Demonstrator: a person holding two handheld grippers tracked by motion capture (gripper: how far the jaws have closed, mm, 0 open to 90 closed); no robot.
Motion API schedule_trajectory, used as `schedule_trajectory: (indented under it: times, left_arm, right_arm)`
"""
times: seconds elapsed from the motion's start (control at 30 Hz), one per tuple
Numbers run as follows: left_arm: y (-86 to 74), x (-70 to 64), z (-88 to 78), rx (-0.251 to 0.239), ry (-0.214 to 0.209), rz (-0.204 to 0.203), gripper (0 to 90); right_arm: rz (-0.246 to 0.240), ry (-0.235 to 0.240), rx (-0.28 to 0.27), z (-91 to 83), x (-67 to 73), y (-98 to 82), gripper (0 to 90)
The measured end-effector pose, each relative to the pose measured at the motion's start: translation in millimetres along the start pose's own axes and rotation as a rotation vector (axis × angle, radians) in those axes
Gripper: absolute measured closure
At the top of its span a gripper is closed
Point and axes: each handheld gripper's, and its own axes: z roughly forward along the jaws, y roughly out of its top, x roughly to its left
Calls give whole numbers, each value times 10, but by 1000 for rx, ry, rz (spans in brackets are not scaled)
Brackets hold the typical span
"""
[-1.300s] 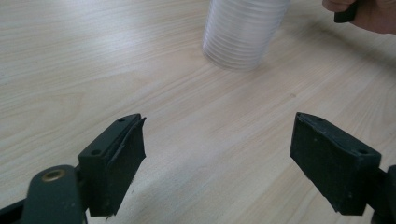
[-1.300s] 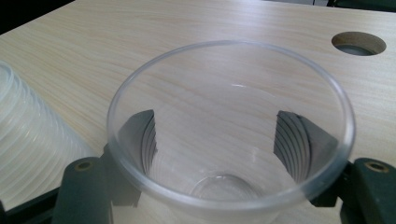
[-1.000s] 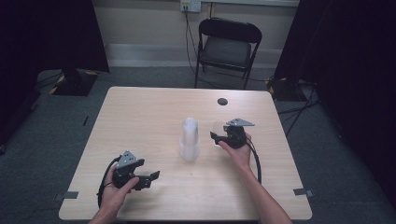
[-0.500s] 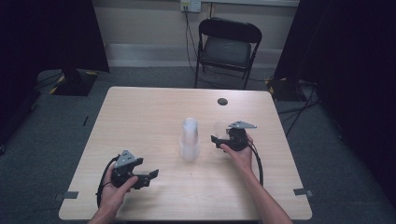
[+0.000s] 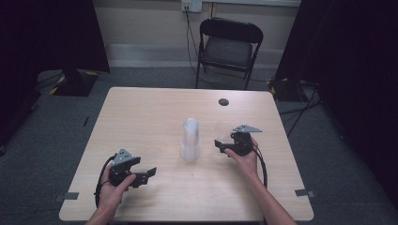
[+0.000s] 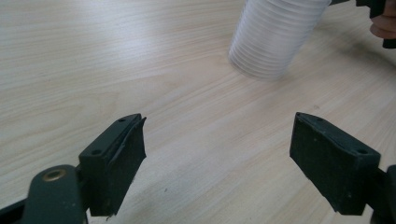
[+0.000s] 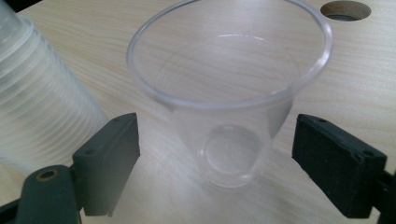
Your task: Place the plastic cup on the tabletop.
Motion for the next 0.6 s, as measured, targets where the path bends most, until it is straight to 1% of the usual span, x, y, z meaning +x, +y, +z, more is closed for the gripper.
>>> schedule_trajectory:
  times: [0.17,0.2,0.3,0.4,0.43,0.47,0.53,0.57,0.6]
  left_arm:
    - [11,18,-14,10,1,-1,179]
    - [14,20,-16,9,-1,-6,179]
    - [14,25,-19,6,-1,-8,179]
    - [19,35,-35,8,1,-4,179]
    - [19,35,-35,8,1,-4,180]
    - [18,39,-37,2,4,-7,180]
    - [17,42,-38,3,6,-7,180]
    - [17,48,-39,4,9,-6,180]
    - [17,52,-41,6,12,-5,180]
  right_arm:
    - [-6,-1,10,-73,3,-17,149]
    - [-1,2,5,-123,-10,-9,150]
    - [7,3,1,-168,-19,-2,151]
    - [17,13,-9,-273,-27,-3,157]
    - [17,13,-9,-273,-27,-3,157]
    - [10,10,-10,-325,-24,-13,158]
    - [10,14,-12,-351,-23,-19,157]
    - [8,17,-11,-413,-14,-30,158]
    - [5,18,-13,-432,-12,-34,158]
